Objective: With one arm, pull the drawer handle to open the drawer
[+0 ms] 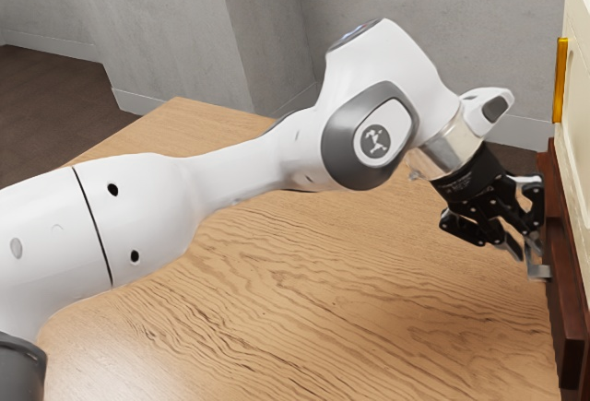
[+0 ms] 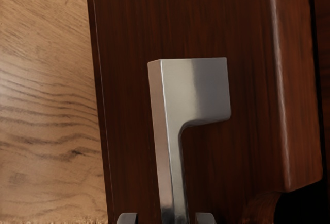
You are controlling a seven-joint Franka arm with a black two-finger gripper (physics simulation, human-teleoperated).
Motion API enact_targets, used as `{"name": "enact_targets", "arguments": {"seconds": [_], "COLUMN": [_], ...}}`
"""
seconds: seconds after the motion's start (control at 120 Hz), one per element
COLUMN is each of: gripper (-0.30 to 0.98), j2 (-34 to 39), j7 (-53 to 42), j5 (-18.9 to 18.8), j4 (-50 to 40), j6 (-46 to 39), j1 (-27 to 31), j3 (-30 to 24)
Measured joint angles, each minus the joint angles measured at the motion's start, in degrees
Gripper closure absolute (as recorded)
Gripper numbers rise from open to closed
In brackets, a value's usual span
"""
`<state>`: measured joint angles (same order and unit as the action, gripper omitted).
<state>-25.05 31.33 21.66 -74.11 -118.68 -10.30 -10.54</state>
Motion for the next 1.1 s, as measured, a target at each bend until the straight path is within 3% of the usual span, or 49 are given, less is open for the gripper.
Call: {"name": "enact_targets", "arguments": {"seconds": [1.1], "gripper": [0.67], "j2": [14.0], "j7": [-0.41], "j5": [-0.53], "j4": [-16.97], "j6": [0.66], "j1": [1.05], "j3": [5.61]}}
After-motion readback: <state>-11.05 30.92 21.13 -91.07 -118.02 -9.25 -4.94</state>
